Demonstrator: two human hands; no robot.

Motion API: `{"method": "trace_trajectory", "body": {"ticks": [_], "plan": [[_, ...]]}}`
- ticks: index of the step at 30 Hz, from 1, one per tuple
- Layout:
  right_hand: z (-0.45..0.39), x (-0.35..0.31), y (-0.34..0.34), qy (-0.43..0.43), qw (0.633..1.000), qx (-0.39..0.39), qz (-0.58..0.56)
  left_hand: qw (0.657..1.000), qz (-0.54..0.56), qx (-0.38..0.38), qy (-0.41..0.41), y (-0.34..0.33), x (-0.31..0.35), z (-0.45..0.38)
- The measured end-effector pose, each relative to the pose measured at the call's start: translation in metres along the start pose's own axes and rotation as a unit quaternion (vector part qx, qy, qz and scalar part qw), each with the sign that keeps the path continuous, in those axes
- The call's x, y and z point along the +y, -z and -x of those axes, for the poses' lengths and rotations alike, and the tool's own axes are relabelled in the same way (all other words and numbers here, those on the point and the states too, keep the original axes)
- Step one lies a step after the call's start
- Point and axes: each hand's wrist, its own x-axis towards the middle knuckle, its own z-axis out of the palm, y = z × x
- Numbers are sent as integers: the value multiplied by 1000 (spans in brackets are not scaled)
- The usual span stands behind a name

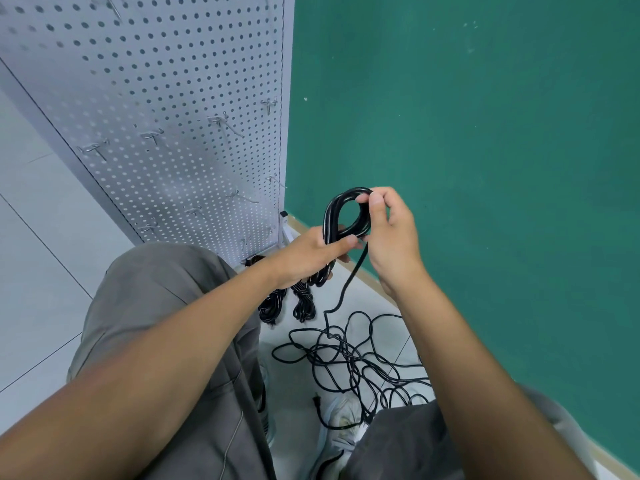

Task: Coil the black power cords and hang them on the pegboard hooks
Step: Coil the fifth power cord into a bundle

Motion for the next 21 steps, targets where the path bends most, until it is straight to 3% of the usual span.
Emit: {"method": "trace_trajectory", "body": {"ticks": [7, 9, 13, 17, 21], "plan": [[-8, -3, -7, -73, 992, 2, -103, 999, 8, -36, -14, 0, -2, 1], [-10, -2, -6, -136, 975, -23, -174, 999, 7, -33, -15, 0, -3, 2], [-13, 5, 1, -213, 933, -45, -286, 991, 120, -34, 53, -4, -6, 0], [-17, 17, 12, -250, 915, -82, -306, 989, 117, -54, 73, -5, -6, 0], [1, 22, 4, -257, 922, -183, -223, 987, 147, -14, 61, -8, -5, -3]]}}
